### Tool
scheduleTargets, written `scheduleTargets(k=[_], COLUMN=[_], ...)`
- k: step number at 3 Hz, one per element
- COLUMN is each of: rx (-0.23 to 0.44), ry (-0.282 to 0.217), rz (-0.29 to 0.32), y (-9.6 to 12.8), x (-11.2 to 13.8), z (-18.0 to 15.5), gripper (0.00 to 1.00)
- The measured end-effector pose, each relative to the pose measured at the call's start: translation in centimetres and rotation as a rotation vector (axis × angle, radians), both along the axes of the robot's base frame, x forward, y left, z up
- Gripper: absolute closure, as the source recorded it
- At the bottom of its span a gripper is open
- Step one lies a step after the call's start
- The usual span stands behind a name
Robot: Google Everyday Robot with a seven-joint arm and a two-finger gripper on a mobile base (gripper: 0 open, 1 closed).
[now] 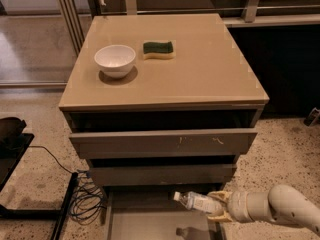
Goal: Pick blue plastic bottle from bottom drawer and place on counter
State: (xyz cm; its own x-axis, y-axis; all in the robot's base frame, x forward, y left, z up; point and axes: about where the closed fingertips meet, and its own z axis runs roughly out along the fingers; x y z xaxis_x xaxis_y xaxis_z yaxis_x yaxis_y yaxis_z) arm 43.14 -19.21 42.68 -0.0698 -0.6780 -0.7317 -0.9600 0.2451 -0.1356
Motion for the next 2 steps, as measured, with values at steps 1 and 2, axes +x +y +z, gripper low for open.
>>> scheduleTargets(k=[1,2], rx=[-0.043,-0.042], ry=[-0.092,-0.092], rz=[0.034,0.034], y=[-1.40,-1.37], x=[-0.59,-0.60], z=[8.81,8.79], gripper=[1.00,1.00])
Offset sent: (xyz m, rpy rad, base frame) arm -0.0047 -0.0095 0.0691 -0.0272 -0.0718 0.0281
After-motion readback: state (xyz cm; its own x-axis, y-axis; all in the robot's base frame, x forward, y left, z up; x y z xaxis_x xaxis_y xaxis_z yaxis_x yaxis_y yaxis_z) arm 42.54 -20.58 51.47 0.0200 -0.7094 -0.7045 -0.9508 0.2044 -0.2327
